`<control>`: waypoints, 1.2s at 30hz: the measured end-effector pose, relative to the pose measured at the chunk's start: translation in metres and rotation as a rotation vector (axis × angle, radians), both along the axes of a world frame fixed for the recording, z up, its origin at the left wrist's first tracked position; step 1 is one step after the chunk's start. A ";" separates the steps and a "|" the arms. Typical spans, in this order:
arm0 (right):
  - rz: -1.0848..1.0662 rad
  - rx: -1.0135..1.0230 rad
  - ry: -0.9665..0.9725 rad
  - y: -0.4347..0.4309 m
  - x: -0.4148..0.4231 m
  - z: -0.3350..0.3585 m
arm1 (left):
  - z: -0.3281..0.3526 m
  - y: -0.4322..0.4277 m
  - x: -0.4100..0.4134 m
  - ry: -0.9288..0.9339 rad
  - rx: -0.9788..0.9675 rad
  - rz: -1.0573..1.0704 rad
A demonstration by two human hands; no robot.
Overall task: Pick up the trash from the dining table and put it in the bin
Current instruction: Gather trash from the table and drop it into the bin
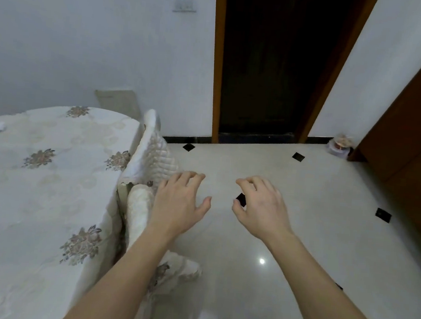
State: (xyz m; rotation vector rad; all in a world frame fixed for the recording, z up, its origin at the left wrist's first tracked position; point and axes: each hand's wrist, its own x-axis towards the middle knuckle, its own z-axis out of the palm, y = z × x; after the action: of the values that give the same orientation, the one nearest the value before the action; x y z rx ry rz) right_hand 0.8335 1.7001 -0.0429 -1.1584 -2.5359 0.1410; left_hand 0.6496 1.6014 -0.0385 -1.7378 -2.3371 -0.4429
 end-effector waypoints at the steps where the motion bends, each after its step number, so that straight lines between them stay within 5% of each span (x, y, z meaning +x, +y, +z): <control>1: 0.006 -0.011 0.000 0.015 0.000 0.001 | 0.000 0.014 0.000 -0.004 -0.002 0.006; 14: 0.067 -0.061 -0.024 0.174 -0.054 -0.010 | -0.014 0.157 -0.046 -0.004 -0.035 0.069; 36: 0.232 -0.110 -0.035 0.465 -0.337 -0.018 | -0.017 0.425 -0.301 -0.088 -0.041 0.262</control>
State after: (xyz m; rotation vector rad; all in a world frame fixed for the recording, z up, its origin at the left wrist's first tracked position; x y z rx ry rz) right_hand 0.4966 2.1649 -0.0611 -0.9077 -2.7168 0.3242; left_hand 0.3482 2.0264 -0.0553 -1.4253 -2.6053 -0.4362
